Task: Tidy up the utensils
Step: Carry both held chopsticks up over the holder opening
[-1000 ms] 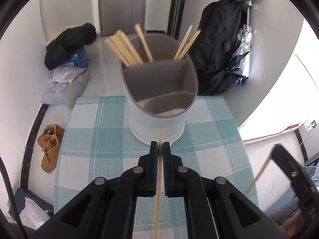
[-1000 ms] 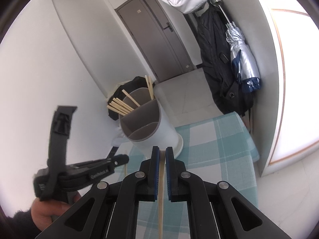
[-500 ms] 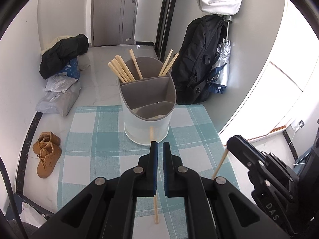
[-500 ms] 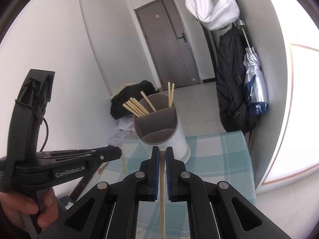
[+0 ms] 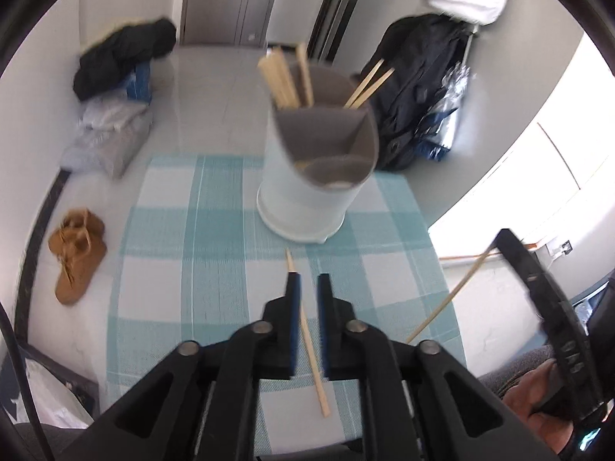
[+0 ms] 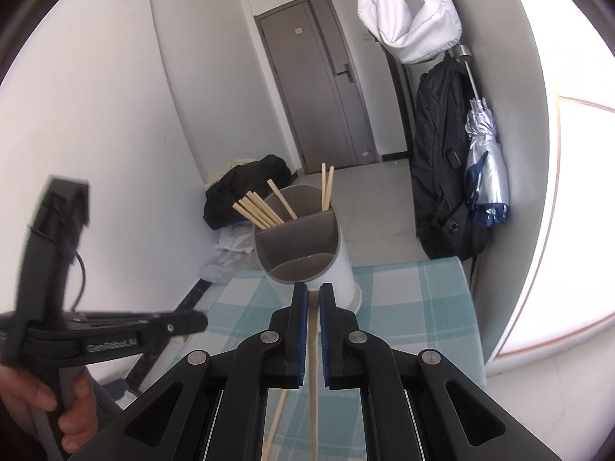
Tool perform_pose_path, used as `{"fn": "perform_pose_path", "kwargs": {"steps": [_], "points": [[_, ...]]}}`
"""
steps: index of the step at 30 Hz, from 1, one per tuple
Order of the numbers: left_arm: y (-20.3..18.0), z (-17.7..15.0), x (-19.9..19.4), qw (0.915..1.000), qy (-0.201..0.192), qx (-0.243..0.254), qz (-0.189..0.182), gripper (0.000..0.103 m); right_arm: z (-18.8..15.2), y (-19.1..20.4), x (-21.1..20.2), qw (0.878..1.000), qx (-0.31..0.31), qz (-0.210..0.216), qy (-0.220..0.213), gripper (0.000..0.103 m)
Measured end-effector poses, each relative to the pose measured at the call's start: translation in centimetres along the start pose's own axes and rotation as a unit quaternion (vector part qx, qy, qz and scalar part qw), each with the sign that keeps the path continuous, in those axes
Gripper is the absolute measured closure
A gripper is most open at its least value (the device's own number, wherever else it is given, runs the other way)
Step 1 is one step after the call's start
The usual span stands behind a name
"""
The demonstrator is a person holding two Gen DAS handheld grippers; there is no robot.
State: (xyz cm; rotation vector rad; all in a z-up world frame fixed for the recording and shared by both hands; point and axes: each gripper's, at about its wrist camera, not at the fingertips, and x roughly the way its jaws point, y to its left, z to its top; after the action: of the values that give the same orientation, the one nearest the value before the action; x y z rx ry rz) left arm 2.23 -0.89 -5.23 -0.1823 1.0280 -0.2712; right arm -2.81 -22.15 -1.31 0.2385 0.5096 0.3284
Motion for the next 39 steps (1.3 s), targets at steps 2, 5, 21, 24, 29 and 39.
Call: {"fn": "perform_pose_path", "kwargs": {"steps": [2, 5, 21, 24, 29, 39], "points": [[0.7, -0.2, 1.6, 0.9997, 0.021, -0.009, 0.008, 0.062, 0.0, -0.7, 0.1, 1.0, 0.014, 0.002, 0.002, 0.098], [0.7, -0.3, 3.9, 0.9993, 0.022, 0.004, 0.028, 0.053, 0.1, -1.4, 0.2, 1.0, 0.027, 0.005, 0.004, 0.098], [-1.0, 1.3, 13.5, 0.9872, 0.075, 0.03, 0.138, 0.043, 0.1, -6.6, 0.3, 0.995, 0.095, 0.007, 0.008, 0.098], [-0.9, 0.9, 12.8, 0.9883, 0.065, 0.018, 0.137, 0.053, 0.3, -6.8, 0.3, 0.995, 0.101, 0.012, 0.008, 0.098], [-2.3, 0.3, 12.3, 0.9889, 0.074, 0.033, 0.124, 0.101, 0.5, -6.5, 0.4, 0.995, 0.101, 0.02, 0.006, 0.098], [-1.9, 0.0, 5.4, 0.9987, -0.013, 0.009, 0.048, 0.102, 0.1, -5.0, -0.2, 0.997, 0.076, 0.016, -0.001, 0.098]]}}
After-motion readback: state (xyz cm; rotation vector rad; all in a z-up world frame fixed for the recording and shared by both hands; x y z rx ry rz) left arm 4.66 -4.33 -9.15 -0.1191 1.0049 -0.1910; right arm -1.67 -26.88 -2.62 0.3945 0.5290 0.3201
